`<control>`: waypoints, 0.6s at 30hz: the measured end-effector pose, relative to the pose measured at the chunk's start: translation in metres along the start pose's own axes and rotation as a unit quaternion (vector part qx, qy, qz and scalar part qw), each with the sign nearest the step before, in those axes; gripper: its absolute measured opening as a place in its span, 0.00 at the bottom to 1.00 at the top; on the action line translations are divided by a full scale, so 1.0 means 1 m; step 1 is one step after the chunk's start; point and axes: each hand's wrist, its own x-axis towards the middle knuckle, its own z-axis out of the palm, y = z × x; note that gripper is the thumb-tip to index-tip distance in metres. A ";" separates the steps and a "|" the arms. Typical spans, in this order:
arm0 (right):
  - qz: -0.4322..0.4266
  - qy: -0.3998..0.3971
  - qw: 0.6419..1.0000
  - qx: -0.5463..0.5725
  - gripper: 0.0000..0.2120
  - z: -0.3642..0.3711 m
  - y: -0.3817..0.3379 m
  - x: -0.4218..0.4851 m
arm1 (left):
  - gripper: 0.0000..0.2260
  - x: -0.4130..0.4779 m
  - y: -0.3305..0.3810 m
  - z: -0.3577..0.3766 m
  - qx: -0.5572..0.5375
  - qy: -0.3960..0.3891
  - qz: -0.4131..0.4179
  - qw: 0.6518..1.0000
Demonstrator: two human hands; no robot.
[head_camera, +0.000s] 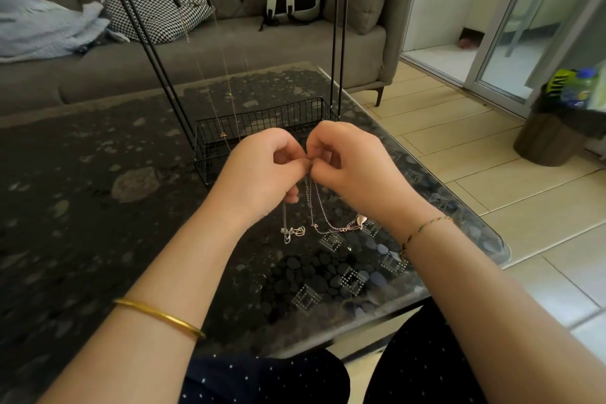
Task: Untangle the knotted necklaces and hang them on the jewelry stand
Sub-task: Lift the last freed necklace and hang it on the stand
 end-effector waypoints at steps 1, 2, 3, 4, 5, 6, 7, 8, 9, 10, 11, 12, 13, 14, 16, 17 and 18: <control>0.002 -0.002 1.000 0.000 0.04 0.000 0.000 0.000 | 0.01 0.000 0.000 0.000 -0.005 -0.004 -0.005 1.000; 0.004 -0.003 1.000 -0.001 0.04 0.000 0.000 0.000 | 0.02 0.000 0.000 0.000 -0.009 -0.008 -0.010 1.000; 0.005 -0.003 1.000 -0.003 0.03 0.000 0.000 0.000 | 0.02 0.000 0.001 0.000 -0.010 -0.010 -0.013 1.000; 0.006 -0.003 1.000 -0.004 0.03 0.000 0.000 0.000 | 0.03 0.000 0.001 0.000 -0.009 -0.011 -0.015 1.000; 0.006 -0.001 1.000 -0.005 0.04 0.000 0.000 0.000 | 0.04 0.000 0.001 0.000 -0.005 -0.011 -0.015 1.000; 0.006 -0.001 1.000 -0.005 0.04 0.000 -0.001 0.000 | 0.05 0.000 0.002 0.000 -0.002 -0.012 -0.016 1.000; 0.005 -0.001 1.000 -0.006 0.04 0.000 -0.001 0.000 | 0.05 -0.001 0.002 0.000 0.000 -0.012 -0.016 1.000; 0.004 -0.002 1.000 -0.006 0.05 0.000 -0.002 0.000 | 0.05 -0.001 0.003 0.000 0.000 -0.013 -0.018 1.000; 0.005 -0.004 1.000 -0.007 0.05 0.001 -0.002 0.000 | 0.05 -0.001 0.003 0.000 -0.004 -0.015 -0.020 1.000; 0.006 -0.007 1.000 -0.007 0.05 0.001 -0.003 0.000 | 0.05 -0.001 0.004 0.000 -0.010 -0.018 -0.026 0.999; 0.007 -0.010 1.000 -0.006 0.04 0.001 -0.003 0.000 | 0.05 -0.001 0.004 0.000 -0.017 -0.020 -0.032 0.999; 0.009 -0.013 1.000 -0.006 0.04 0.001 -0.003 0.000 | 0.05 -0.001 0.004 0.000 -0.023 -0.022 -0.039 0.999; 0.010 -0.014 1.000 -0.005 0.04 0.001 -0.003 0.000 | 0.05 -0.001 0.004 0.000 -0.026 -0.023 -0.045 0.998; 0.011 -0.015 1.000 -0.004 0.04 0.000 -0.003 0.000 | 0.05 -0.001 0.005 0.000 -0.030 -0.025 -0.051 0.998; 0.014 -0.016 1.000 -0.003 0.04 0.000 -0.004 0.000 | 0.05 0.000 0.005 0.000 -0.045 -0.028 -0.065 0.996; 0.015 -0.016 1.000 -0.003 0.04 0.000 -0.004 0.000 | 0.05 0.000 0.005 0.001 -0.053 -0.031 -0.071 0.996; 0.016 -0.016 1.000 -0.003 0.04 0.000 -0.004 0.000 | 0.05 0.000 0.005 0.001 -0.061 -0.033 -0.076 0.995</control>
